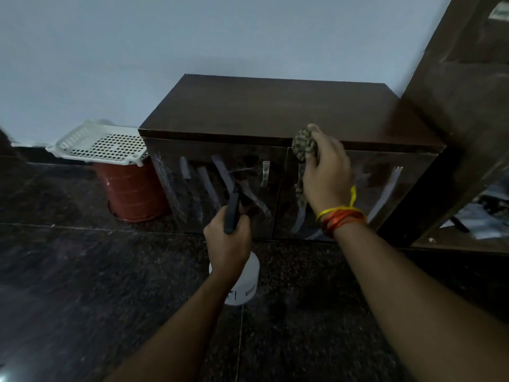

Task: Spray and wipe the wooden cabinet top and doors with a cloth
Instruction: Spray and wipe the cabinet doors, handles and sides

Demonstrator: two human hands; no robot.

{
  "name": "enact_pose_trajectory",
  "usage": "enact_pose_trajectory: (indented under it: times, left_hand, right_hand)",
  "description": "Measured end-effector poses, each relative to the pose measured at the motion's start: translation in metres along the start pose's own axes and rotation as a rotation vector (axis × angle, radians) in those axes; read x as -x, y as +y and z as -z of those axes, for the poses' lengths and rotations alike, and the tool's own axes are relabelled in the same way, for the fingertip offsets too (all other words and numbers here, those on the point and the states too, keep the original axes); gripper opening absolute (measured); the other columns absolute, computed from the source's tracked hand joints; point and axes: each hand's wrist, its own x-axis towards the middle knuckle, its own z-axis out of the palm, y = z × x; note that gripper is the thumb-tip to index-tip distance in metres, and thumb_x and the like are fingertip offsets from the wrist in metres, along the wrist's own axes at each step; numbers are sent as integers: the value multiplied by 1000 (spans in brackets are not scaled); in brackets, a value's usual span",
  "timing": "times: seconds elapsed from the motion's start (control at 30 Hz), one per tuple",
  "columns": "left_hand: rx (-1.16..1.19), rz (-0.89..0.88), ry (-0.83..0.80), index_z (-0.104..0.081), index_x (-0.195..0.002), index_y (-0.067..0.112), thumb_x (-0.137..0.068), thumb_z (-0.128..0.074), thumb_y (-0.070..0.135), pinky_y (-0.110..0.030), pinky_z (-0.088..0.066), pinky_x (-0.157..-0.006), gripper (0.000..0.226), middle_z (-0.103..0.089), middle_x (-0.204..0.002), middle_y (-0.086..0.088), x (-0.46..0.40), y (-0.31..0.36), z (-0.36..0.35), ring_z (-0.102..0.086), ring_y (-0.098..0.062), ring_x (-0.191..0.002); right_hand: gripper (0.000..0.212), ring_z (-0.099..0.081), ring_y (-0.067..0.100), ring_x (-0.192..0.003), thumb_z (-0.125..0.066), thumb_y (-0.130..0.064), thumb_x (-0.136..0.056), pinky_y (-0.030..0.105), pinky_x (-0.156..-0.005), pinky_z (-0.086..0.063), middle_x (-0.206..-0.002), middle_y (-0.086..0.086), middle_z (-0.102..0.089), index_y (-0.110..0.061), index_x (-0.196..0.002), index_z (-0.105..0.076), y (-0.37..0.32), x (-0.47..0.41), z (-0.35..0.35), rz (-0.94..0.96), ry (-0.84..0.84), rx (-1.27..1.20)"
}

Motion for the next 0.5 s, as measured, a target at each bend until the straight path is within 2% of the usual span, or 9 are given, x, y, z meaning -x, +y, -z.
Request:
enact_pose_trajectory:
  times: [0.13, 0.23, 0.33, 0.43, 0.5]
  left_hand:
    - [-41, -14, 25, -45, -68, -3, -88, -54, 4, -31, -27, -46, 23, -37, -56, -10, -1, -14, 14, -31, -21, -51]
    - [-55, -20, 31, -43, -67, -3, -87, -54, 3, -24, -25, -44, 24, -36, -54, -8, -4, -22, 23, -30, -19, -50]
    - [-64, -6, 47, -43, -65, -2, -86, -54, 4, -30, -27, -44, 24, -37, -53, -7, -9, -28, 31, -31, -19, -48]
    - [-49, 12, 70, -41, -62, 8, -87, -54, 4, -29, -28, -45, 28, -36, -52, -3, -11, -27, 35, -31, -19, -48]
    - [-37, 23, 88, -42, -63, 6, -88, -54, 5, -29, -28, -46, 28, -37, -54, -5, -13, -25, 39, -32, -20, -50]
  right_hand:
    - [38, -53, 33, -115, -56, -8, -89, 40, -96, -44, -124, 15, -57, -8, -127, -56, -8, 32, -17, -52, -58, -54]
    - [38, -52, 31, -116, -56, -12, -91, 40, -96, -46, -127, 13, -53, -10, -130, -55, -12, 44, -24, -44, -103, -67]
    - [38, -53, 32, -112, -57, -14, -92, 40, -90, -49, -129, 14, -47, -14, -129, -55, -14, 51, -29, -78, -130, -69]
    - [37, -55, 33, -104, -58, -14, -91, 38, -87, -48, -125, 15, -47, -14, -128, -56, -12, 59, -29, -97, -152, -75]
    - [37, -54, 32, -105, -58, -13, -91, 34, -89, -45, -124, 14, -48, -14, -128, -57, -11, 63, -27, -118, -153, -77]
